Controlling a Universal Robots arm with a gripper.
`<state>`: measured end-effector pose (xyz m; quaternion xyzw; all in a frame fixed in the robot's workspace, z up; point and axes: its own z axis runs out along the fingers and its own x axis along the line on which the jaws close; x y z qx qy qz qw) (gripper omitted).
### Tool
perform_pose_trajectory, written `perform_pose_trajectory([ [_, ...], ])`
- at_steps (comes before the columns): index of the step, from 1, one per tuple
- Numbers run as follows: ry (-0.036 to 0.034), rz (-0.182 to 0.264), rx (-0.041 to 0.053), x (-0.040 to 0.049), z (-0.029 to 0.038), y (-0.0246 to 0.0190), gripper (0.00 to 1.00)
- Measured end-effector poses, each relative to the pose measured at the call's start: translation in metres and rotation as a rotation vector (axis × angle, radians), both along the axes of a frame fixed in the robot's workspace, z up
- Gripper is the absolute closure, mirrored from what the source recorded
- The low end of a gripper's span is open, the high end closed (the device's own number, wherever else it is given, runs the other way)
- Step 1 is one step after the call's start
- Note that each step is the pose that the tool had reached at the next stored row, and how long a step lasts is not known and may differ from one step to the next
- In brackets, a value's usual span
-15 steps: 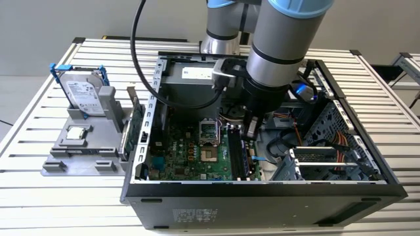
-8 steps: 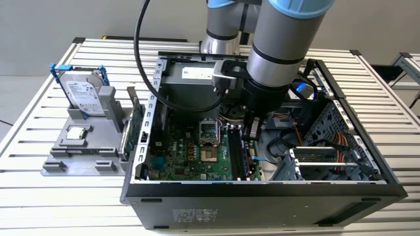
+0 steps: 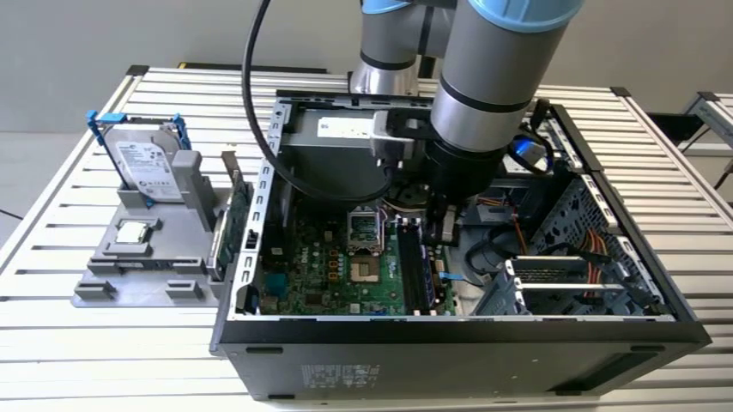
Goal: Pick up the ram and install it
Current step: 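Press down the ram until it locks into place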
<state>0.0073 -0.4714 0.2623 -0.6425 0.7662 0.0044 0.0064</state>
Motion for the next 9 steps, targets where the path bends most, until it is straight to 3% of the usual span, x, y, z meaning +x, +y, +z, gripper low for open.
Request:
perform_pose_trajectory([
  [9,-0.0025,0.077,0.0,0.0004,0.0002,0.0001,1.0],
])
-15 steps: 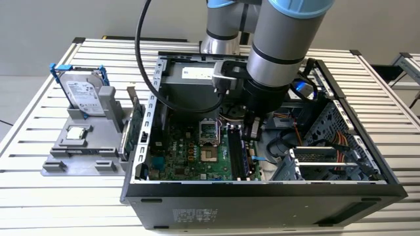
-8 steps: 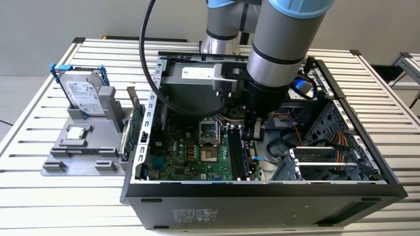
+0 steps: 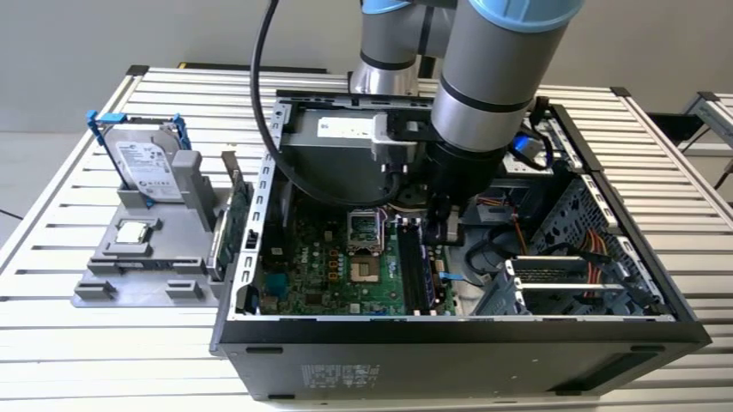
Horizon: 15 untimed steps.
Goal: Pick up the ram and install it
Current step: 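Press down the ram until it locks into place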
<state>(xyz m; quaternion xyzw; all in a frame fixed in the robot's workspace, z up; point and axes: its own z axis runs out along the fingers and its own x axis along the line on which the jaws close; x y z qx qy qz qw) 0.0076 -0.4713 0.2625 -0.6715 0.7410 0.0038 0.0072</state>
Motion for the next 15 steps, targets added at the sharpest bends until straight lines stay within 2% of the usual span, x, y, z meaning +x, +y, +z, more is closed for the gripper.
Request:
perform_pose_trajectory([
  [5,-0.0001,0.015,0.0003,0.0004,-0.0001,0.0011,1.0],
  [9,-0.0002,0.05,0.0003,0.0012,-0.0002,0.0016,1.0],
  [15,-0.0001,0.058,0.0004,0.0019,-0.0005,0.0063,1.0],
])
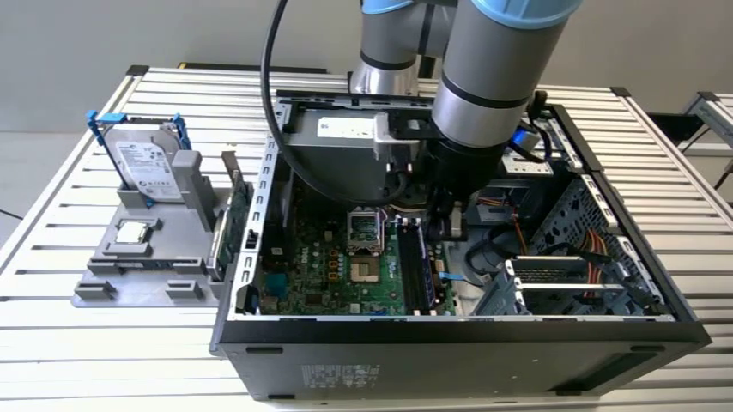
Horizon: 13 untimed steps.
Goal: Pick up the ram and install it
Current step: 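Press down the ram until it locks into place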
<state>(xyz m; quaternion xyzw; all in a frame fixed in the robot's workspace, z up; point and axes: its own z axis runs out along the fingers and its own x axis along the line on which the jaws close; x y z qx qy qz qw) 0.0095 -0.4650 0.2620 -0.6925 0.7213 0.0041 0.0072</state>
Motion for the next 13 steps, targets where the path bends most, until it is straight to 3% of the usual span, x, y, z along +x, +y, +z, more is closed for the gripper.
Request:
perform_pose_trajectory([
  [13,-0.0001,0.01,0.0,0.0035,-0.0039,0.006,1.0],
])
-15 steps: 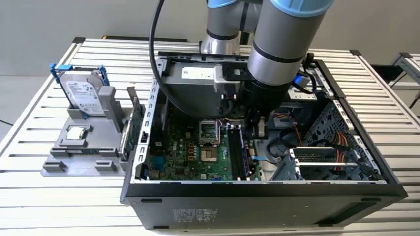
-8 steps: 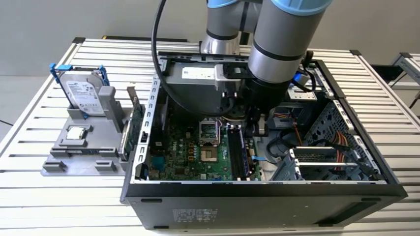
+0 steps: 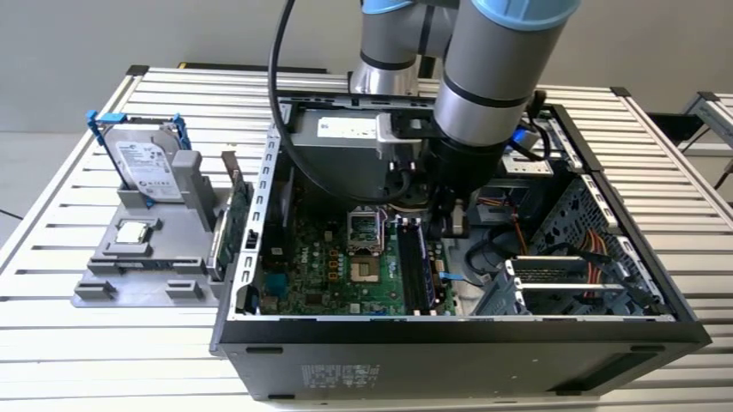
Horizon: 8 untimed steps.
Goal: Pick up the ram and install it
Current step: 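Press down the ram until it locks into place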
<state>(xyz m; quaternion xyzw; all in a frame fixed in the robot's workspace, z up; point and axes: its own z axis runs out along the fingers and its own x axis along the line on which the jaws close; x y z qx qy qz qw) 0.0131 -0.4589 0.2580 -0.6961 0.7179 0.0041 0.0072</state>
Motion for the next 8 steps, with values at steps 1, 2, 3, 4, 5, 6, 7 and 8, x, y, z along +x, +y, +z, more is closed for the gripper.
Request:
perform_pose_trajectory([
  [1,0.0001,0.0,-0.0001,0.0,-0.0008,0.0008,1.0],
  [2,0.0,0.0,-0.0001,0.0001,-0.0017,0.002,1.0],
  [3,0.0001,-0.001,-0.0001,0.0001,-0.0024,0.0036,1.0],
  [4,0.0001,-0.002,-0.0004,0.0001,-0.0032,0.005,1.0],
  [5,0.0001,-0.004,-0.0005,0.0001,-0.0039,0.0063,1.0],
  [6,0.0001,-0.006,-0.0009,0.0001,-0.0044,0.0076,1.0],
  [7,0.0001,-0.006,-0.0018,0.0003,-0.0048,0.0085,1.0],
  [8,0.0001,-0.006,-0.0026,0.0004,-0.0053,0.0089,1.0],
])
